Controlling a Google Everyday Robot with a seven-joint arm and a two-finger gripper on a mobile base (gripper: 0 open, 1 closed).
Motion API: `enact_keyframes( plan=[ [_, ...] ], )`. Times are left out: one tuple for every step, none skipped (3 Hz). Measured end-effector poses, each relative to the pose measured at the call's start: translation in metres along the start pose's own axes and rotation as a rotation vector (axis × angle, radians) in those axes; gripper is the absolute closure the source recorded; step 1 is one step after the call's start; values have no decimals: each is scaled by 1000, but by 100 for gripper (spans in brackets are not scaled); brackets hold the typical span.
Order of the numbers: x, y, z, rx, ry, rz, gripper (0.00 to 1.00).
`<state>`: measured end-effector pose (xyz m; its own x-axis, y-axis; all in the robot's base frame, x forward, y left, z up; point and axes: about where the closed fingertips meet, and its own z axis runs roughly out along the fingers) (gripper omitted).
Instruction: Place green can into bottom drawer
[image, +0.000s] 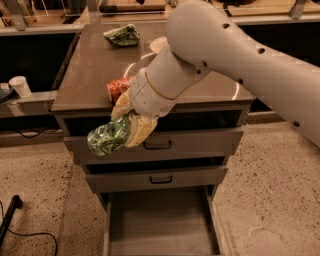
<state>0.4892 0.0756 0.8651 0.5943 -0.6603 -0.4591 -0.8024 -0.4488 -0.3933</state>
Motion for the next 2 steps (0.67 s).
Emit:
enact_keyframes(
  plan=[
    [33, 52, 61, -43, -87, 150, 100],
    [67, 114, 137, -72, -194, 336, 100]
  ],
)
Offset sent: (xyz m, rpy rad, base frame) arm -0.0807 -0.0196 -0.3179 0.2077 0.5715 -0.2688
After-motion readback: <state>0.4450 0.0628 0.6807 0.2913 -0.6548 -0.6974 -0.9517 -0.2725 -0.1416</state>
